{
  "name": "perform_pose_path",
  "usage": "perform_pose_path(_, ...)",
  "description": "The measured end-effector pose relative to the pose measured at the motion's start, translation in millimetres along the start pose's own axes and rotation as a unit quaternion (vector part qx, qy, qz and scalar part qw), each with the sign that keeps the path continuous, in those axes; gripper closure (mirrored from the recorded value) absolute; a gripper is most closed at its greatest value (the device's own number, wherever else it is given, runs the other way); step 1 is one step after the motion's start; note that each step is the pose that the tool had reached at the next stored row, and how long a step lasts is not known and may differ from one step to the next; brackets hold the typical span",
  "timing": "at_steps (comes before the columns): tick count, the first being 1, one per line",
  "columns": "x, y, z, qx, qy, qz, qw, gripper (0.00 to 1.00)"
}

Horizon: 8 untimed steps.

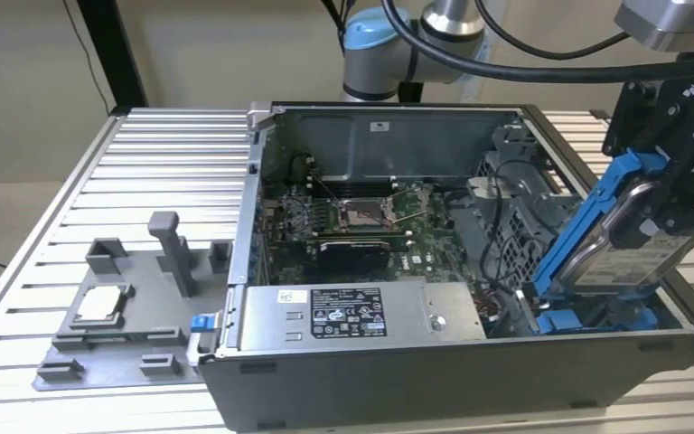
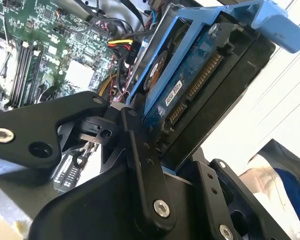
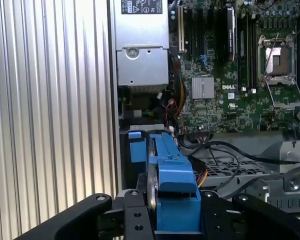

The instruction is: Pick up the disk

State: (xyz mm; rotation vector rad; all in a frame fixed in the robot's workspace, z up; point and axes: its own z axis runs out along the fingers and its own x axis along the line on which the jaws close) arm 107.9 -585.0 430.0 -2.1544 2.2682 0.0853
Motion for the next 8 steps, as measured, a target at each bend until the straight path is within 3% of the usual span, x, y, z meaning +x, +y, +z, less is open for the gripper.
perform_pose_path(8,-0.3,-0.9,0.4,0.0,0.0001,0.0,1.0,1.0)
